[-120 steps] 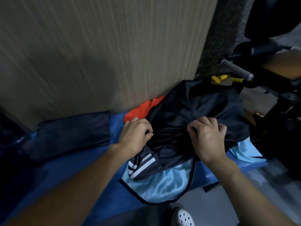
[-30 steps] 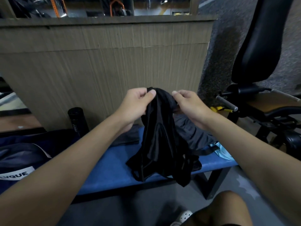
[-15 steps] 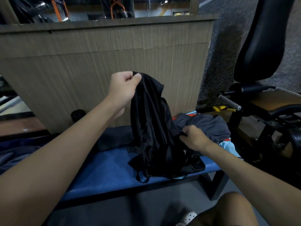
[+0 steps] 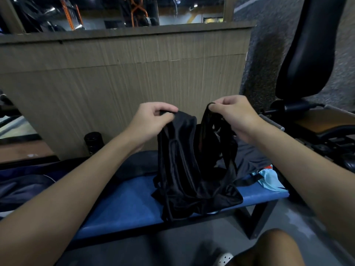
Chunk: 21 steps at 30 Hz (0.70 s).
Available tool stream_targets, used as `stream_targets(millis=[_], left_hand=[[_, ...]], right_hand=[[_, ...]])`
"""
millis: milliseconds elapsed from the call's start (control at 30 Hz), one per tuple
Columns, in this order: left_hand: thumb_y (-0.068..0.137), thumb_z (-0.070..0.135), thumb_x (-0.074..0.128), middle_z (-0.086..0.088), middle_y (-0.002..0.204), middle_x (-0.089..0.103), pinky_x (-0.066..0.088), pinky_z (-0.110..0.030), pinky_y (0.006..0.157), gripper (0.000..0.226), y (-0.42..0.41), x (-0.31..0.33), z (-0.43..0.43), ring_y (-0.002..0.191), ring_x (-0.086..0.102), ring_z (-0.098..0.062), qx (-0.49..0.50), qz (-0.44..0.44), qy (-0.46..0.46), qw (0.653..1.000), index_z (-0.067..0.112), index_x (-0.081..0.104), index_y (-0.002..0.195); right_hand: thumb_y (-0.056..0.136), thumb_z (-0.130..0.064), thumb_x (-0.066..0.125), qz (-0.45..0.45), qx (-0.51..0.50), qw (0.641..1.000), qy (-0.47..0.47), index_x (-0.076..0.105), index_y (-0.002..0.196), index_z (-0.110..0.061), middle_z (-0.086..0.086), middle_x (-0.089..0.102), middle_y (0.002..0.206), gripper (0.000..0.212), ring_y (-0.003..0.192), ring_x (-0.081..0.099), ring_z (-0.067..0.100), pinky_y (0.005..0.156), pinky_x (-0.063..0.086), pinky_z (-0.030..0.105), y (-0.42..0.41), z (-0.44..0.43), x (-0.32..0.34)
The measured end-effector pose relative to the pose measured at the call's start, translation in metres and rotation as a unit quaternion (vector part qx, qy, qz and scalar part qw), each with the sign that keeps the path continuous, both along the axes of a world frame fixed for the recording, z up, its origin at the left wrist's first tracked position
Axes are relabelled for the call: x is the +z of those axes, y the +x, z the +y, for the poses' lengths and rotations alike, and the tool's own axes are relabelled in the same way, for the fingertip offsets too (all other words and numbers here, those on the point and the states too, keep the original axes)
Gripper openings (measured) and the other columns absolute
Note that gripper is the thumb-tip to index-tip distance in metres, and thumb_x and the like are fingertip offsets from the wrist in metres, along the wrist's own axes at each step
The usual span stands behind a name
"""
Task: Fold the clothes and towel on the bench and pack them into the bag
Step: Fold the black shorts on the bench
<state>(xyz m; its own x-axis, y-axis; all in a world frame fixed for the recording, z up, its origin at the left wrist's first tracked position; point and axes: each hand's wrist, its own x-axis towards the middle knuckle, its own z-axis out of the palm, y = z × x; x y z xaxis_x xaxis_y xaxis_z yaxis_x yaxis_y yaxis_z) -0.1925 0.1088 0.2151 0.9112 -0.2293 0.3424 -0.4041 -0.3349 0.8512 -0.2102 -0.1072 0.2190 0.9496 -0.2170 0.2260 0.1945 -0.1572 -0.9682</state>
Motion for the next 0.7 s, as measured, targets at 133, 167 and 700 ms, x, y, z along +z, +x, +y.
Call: stream_targets(millis=[133,167,700], left_hand=[[0.086,0.023,0.077,0.005,0.087,0.075,0.051,-0.013,0.073,0.022,-0.012,-0.002,-0.017,0.08,0.069,0.001,-0.038,0.003,-0.006,0.999,0.013,0.075,0.105],[0.085,0.025,0.078,0.008,0.081,0.073,0.047,-0.009,0.067,0.023,-0.014,-0.003,-0.022,0.071,0.066,0.005,-0.033,-0.003,-0.003,0.999,0.012,0.075,0.104],[0.092,0.002,0.062,-0.014,0.079,0.073,0.058,-0.031,0.072,0.018,-0.006,-0.011,-0.03,0.072,0.068,-0.016,0.083,0.061,-0.165,0.981,0.005,0.075,0.08]], right_hand=[[0.092,-0.008,0.062,0.018,0.064,0.997,0.027,0.07,0.088,0.0,0.018,0.063,0.077,0.011,0.067,0.06,0.025,0.062,0.052,0.036,-0.002,0.017,0.008],[0.093,-0.007,0.06,0.022,0.082,0.996,0.032,0.07,0.092,0.0,0.02,0.065,0.082,0.013,0.07,0.062,0.026,0.065,0.054,0.035,-0.002,0.021,0.008],[0.089,-0.024,0.071,0.088,0.075,0.987,-0.116,0.056,0.105,-0.014,0.004,0.062,0.088,0.024,0.068,0.058,0.011,0.058,0.046,0.019,-0.003,0.016,-0.02]])
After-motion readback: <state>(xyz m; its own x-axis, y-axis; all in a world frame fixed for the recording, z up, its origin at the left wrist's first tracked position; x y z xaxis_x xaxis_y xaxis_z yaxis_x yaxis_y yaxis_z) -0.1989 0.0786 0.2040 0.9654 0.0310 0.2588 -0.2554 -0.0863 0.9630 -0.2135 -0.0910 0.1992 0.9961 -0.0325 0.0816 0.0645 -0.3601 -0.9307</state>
